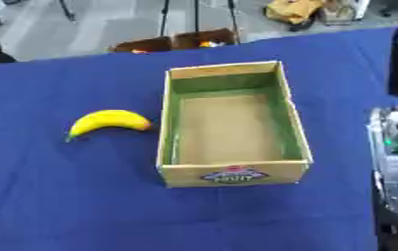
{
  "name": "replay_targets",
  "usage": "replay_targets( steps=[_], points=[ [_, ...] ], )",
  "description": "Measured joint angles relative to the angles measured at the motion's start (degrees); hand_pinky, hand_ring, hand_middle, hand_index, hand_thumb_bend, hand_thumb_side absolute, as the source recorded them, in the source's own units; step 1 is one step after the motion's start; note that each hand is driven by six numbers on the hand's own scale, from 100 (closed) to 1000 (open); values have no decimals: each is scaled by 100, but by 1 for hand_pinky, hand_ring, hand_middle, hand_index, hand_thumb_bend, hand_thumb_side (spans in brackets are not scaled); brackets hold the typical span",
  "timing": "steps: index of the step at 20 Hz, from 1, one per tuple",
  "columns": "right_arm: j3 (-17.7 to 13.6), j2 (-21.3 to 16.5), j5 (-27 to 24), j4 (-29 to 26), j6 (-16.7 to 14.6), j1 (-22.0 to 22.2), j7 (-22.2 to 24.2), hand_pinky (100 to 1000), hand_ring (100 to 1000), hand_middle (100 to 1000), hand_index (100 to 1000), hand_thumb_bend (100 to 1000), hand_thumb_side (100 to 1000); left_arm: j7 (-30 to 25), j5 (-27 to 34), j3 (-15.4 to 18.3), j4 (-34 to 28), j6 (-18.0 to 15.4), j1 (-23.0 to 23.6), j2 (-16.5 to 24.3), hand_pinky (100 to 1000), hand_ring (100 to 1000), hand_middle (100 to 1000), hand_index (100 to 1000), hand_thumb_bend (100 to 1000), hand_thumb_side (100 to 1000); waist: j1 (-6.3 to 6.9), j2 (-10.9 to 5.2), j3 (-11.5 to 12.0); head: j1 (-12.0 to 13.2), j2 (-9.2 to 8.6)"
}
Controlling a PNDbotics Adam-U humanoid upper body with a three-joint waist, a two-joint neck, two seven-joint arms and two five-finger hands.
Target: Pick up objects on the table and place them in the box.
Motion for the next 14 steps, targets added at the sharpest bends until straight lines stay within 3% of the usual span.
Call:
replay_targets(
  steps=[9, 14],
  points=[
    [0, 0, -2, 0, -2, 4, -2, 777, 890, 728, 921, 100, 1000, -12, -55, 5, 0, 11, 18, 3, 706, 748, 797, 924, 100, 910, 10, -1, -1, 2, -1],
    [0, 0, -6, 0, -2, 45, -2, 778, 888, 727, 921, 100, 1000, -241, -396, 76, 0, 156, 4, 408, 721, 757, 807, 925, 100, 893, 18, -28, 0, 9, 53]
  ],
)
